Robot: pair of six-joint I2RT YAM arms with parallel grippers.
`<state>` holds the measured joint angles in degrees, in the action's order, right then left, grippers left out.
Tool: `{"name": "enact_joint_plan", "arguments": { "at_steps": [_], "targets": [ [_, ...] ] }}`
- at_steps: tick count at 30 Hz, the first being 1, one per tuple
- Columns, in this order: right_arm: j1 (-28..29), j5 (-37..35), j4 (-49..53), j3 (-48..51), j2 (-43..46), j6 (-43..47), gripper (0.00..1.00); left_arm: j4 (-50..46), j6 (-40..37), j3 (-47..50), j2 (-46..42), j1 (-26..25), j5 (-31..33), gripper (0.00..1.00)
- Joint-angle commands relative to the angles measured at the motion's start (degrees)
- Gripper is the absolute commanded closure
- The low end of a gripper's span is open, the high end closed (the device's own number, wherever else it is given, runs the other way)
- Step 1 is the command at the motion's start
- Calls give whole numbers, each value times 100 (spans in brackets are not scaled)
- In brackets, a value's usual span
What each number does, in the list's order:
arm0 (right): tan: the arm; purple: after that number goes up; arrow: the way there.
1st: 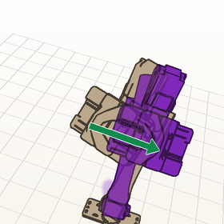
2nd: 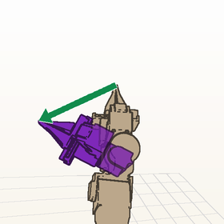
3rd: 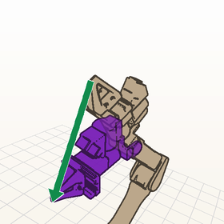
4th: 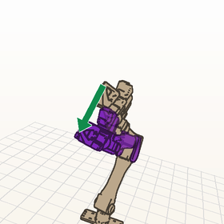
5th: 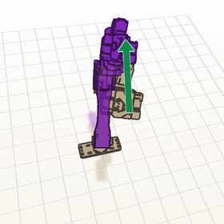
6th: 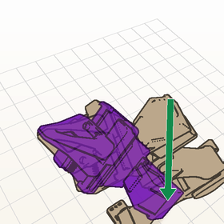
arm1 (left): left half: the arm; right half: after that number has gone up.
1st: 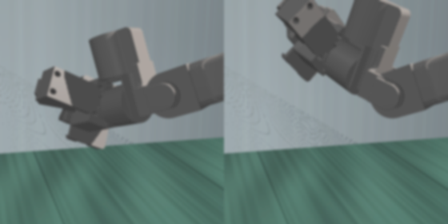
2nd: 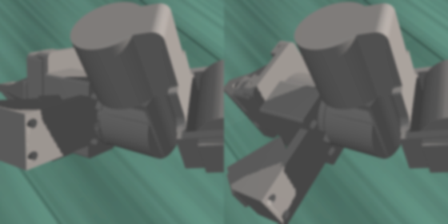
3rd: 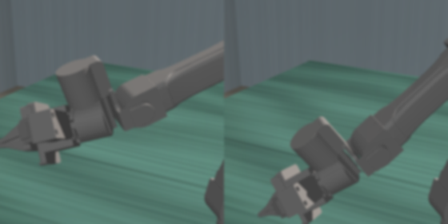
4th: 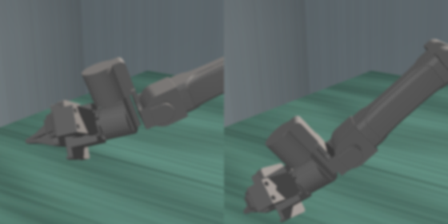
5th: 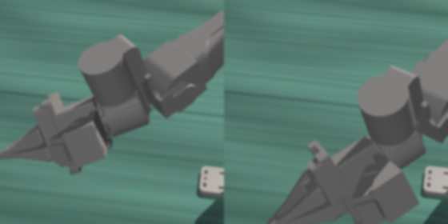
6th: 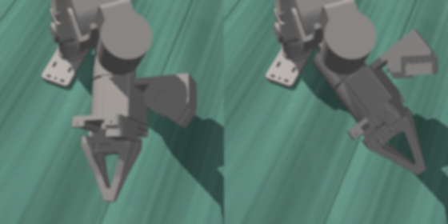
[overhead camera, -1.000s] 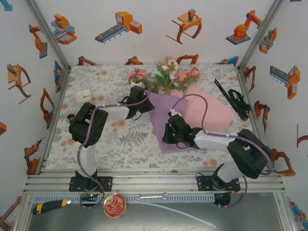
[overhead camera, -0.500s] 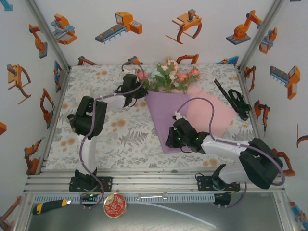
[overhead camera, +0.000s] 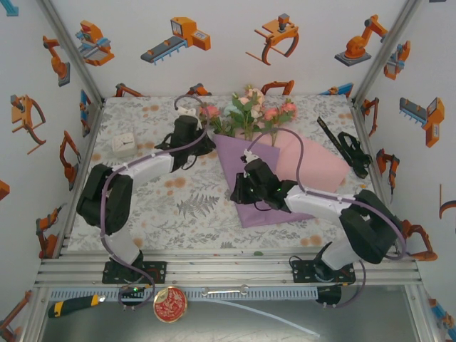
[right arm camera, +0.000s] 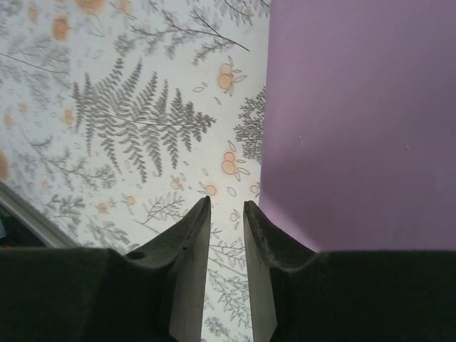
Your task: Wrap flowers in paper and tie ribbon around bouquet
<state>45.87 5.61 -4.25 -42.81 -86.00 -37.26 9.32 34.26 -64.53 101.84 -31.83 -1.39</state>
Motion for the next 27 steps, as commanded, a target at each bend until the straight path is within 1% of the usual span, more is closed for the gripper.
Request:
{"name": "enact_joint_plan", "arguments": {
  "at_steps": [1, 4, 7, 12, 15, 19, 23, 25, 27],
  "targets": [
    [-8, 8, -138, -51, -229, 114, 75, -80, -104, -53, 460, -66, -338, 100],
    [-46, -66, -227, 106, -348, 43, 77, 206, -95, -312, 829, -77, -578, 100],
    [-104, -60, -181, 230, -368, -100, 78, 317, -137, -631, 1187, -53, -413, 100],
    [-104, 68, -295, 520, -244, -157, 80, 517, -96, -1101, 1793, 78, -503, 100],
    [-106, 173, -238, 554, -135, -168, 80, 590, -50, -1169, 1910, 171, -498, 100],
    [-113, 82, 3, 475, 432, -133, 75, 663, -165, -852, 1348, 270, -368, 99],
    [-244, -370, 193, 481, 1307, -133, 61, 525, -302, -198, 240, 246, -151, 88],
    [-503, -555, 313, 556, 1753, -123, 55, 390, -271, 110, -243, 109, -156, 87],
    [-935, -821, 547, 685, 2267, -124, 50, 158, -320, 380, -644, -211, -160, 87]
  ]
}}
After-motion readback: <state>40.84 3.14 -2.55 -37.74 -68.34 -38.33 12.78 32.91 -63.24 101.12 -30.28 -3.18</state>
